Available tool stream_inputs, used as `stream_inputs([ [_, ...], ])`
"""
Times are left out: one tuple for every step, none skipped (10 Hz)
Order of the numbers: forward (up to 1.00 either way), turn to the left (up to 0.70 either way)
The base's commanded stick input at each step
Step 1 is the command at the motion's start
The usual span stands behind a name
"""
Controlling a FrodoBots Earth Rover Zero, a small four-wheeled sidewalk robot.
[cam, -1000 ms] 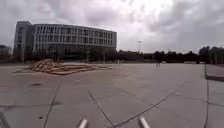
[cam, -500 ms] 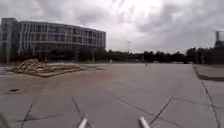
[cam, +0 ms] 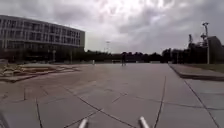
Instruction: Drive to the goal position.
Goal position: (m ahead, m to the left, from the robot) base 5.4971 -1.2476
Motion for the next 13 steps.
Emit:
stream_inputs([
  [0.7, 0.0],
  [0.7, 0.0],
  [0.7, 0.0],
  [0.7, 0.0],
  [0.7, 0.0],
  [0.7, 0.0],
  [0.7, 0.0],
  [0.7, 0.0],
  [0.7, 0.0],
  [0.7, 0.0],
  [0.7, 0.0],
  [0.7, 0.0],
  [0.7, 0.0],
])
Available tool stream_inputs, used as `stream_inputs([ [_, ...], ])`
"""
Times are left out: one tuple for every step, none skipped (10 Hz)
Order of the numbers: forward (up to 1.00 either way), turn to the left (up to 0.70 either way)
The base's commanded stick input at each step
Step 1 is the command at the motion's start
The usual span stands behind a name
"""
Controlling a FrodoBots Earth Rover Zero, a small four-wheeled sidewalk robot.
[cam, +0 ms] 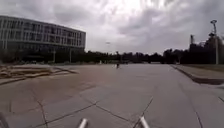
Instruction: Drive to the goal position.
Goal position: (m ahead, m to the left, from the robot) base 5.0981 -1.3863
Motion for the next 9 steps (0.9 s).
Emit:
stream_inputs([
  [0.7, 0.0],
  [0.7, 0.0],
  [0.7, -0.01],
  [0.7, -0.33],
  [0.7, -0.35],
  [0.7, -0.35],
  [0.7, -0.35],
  [0.7, -0.35],
  [0.7, -0.35],
])
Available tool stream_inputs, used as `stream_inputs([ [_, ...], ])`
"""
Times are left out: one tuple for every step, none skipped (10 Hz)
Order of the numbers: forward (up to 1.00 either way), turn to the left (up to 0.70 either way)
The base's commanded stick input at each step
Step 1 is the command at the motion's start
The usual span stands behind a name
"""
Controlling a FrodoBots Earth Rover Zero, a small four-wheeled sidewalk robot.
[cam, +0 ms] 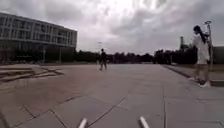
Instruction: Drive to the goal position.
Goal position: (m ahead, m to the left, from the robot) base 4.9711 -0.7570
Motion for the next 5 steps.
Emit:
stream_inputs([
  [0.7, -0.35],
  [0.7, -0.35],
  [0.7, -0.35],
  [0.7, -0.35],
  [0.7, -0.35],
])
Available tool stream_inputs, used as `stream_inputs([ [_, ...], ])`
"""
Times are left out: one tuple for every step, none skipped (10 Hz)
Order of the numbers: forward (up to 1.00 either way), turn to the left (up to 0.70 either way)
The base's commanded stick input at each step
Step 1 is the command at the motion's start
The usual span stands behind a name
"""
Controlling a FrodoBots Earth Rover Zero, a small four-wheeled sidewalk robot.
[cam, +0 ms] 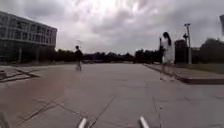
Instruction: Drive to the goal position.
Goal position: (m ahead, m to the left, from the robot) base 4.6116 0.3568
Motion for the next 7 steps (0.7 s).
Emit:
stream_inputs([
  [0.7, -0.35],
  [0.7, -0.35],
  [0.7, -0.26],
  [0.7, -0.07],
  [0.7, 0.0],
  [0.7, 0.0],
  [0.7, 0.0],
])
